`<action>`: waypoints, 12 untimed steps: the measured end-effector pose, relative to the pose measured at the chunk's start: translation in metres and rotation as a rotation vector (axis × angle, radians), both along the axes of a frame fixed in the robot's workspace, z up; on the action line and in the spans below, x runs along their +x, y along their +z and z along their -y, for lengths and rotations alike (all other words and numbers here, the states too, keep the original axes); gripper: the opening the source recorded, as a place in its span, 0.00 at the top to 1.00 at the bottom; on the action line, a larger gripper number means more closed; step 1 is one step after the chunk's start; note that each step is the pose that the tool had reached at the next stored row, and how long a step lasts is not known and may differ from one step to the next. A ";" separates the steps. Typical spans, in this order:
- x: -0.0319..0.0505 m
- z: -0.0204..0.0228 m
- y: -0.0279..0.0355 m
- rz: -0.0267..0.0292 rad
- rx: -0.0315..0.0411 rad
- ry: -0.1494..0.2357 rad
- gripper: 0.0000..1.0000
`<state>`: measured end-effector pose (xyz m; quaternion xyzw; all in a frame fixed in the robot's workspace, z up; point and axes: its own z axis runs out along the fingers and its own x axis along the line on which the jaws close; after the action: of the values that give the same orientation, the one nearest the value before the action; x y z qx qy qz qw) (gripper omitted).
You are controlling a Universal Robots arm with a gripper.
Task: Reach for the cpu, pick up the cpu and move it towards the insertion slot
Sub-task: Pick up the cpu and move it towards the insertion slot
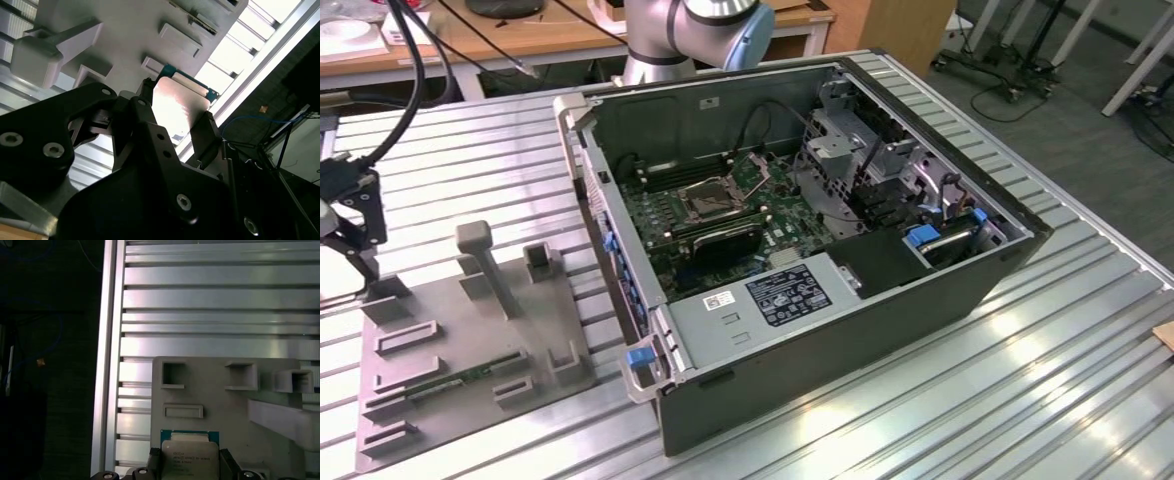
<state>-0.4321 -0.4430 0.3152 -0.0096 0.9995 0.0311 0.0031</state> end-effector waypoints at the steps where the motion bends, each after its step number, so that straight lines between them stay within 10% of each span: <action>1: 0.0000 0.0000 0.0010 -0.0001 0.0000 0.000 0.46; 12: 0.0000 0.0000 0.0048 -0.0002 -0.0001 0.000 0.46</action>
<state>-0.4321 -0.4430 0.3200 -0.0096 0.9995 0.0311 0.0030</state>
